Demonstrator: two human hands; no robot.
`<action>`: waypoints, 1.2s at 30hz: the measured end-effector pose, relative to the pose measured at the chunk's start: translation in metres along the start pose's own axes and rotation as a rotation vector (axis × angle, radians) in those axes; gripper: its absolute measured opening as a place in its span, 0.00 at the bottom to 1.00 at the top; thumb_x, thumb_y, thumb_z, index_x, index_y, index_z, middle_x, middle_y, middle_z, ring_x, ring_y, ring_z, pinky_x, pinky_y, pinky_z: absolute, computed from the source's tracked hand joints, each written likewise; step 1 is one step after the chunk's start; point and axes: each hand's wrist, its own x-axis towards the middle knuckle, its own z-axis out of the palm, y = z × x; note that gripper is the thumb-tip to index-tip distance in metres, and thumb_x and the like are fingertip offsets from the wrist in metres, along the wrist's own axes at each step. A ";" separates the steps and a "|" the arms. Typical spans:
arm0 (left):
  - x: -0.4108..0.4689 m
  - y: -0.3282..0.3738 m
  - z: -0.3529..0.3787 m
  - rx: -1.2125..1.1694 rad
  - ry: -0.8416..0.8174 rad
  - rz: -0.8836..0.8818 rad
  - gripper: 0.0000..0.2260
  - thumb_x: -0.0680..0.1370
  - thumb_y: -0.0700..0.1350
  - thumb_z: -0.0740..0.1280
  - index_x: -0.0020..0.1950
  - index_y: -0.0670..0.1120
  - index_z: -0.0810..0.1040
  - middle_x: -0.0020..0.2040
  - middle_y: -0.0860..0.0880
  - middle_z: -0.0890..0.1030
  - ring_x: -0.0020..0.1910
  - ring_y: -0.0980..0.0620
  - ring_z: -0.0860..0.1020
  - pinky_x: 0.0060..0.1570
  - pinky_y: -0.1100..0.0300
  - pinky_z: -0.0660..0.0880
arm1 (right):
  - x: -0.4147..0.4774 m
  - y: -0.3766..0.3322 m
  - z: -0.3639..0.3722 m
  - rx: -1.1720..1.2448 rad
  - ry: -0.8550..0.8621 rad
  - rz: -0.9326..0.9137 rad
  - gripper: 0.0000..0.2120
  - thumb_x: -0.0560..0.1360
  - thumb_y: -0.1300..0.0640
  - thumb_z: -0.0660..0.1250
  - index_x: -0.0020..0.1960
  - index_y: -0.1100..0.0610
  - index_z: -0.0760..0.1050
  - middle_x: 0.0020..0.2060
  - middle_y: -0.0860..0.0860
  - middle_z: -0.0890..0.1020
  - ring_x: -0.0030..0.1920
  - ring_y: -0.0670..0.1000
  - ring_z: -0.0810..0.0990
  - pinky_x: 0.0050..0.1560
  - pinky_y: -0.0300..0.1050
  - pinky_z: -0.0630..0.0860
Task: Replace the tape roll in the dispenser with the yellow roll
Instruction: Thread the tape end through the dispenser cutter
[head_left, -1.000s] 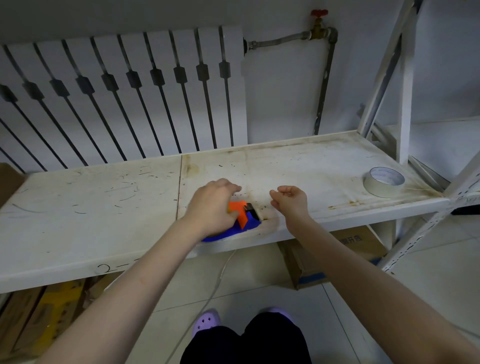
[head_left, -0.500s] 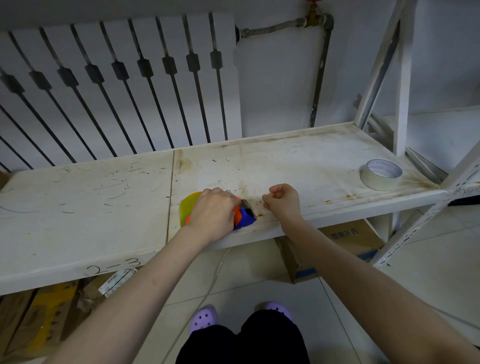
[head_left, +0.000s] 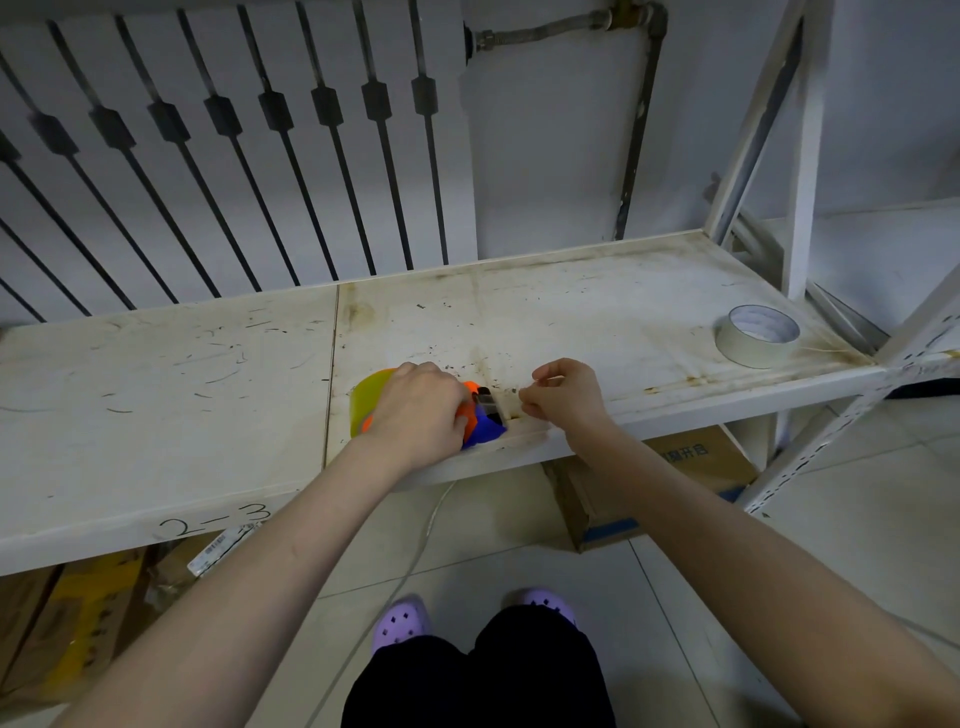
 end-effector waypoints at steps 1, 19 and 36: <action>0.000 0.000 0.000 0.011 -0.004 0.000 0.12 0.73 0.47 0.60 0.49 0.50 0.82 0.46 0.49 0.83 0.51 0.47 0.76 0.52 0.57 0.68 | 0.000 0.000 0.000 -0.002 -0.005 0.011 0.10 0.69 0.71 0.69 0.47 0.61 0.72 0.38 0.56 0.77 0.36 0.50 0.79 0.47 0.47 0.82; -0.001 0.005 -0.002 0.267 -0.062 0.090 0.14 0.75 0.46 0.62 0.58 0.46 0.77 0.58 0.46 0.74 0.57 0.46 0.73 0.57 0.55 0.66 | 0.012 0.002 0.013 -0.026 0.050 -0.037 0.10 0.69 0.70 0.68 0.47 0.60 0.72 0.36 0.53 0.76 0.32 0.50 0.78 0.44 0.48 0.81; 0.004 0.020 0.006 0.679 -0.235 0.103 0.21 0.79 0.46 0.59 0.71 0.42 0.68 0.69 0.41 0.67 0.68 0.42 0.65 0.74 0.41 0.48 | 0.023 -0.004 0.035 -0.155 0.098 -0.165 0.14 0.72 0.68 0.63 0.39 0.50 0.68 0.37 0.50 0.76 0.47 0.57 0.81 0.51 0.52 0.79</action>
